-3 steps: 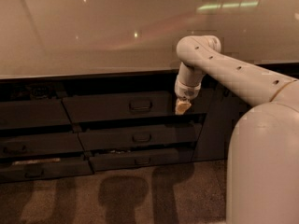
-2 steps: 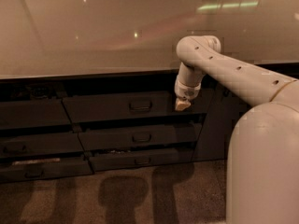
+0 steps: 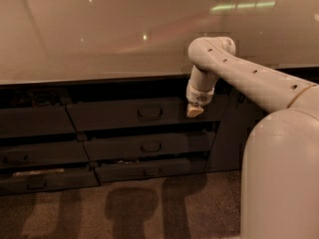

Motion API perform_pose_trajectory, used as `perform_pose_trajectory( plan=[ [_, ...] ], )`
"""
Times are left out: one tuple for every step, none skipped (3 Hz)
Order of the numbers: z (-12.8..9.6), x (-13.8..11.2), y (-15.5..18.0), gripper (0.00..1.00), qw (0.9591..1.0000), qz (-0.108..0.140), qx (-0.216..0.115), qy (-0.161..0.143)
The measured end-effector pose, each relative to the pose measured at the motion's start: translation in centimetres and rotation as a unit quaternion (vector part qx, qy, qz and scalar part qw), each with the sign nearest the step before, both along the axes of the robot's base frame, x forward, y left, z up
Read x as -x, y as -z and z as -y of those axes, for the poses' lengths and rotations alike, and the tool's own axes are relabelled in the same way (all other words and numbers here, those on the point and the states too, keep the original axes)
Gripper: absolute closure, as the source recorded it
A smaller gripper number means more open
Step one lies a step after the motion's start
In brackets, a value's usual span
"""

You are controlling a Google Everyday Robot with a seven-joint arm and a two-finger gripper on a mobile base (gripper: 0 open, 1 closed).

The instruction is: Open top drawer

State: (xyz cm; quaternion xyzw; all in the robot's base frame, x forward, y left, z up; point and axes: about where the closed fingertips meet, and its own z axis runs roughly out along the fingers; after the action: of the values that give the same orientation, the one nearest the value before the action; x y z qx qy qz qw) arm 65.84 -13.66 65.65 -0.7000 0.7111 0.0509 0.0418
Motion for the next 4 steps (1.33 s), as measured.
perform_pose_trajectory(
  plan=[
    [0.0, 0.0, 0.0, 1.00, 1.0000, 0.000, 0.000, -0.001],
    [0.0, -0.2, -0.2, 1.00, 1.0000, 0.000, 0.000, -0.001],
    [0.0, 0.0, -0.5, 1.00, 1.0000, 0.000, 0.000, -0.002],
    [0.0, 0.0, -1.2, 1.00, 1.0000, 0.000, 0.000, -0.002]
  ],
)
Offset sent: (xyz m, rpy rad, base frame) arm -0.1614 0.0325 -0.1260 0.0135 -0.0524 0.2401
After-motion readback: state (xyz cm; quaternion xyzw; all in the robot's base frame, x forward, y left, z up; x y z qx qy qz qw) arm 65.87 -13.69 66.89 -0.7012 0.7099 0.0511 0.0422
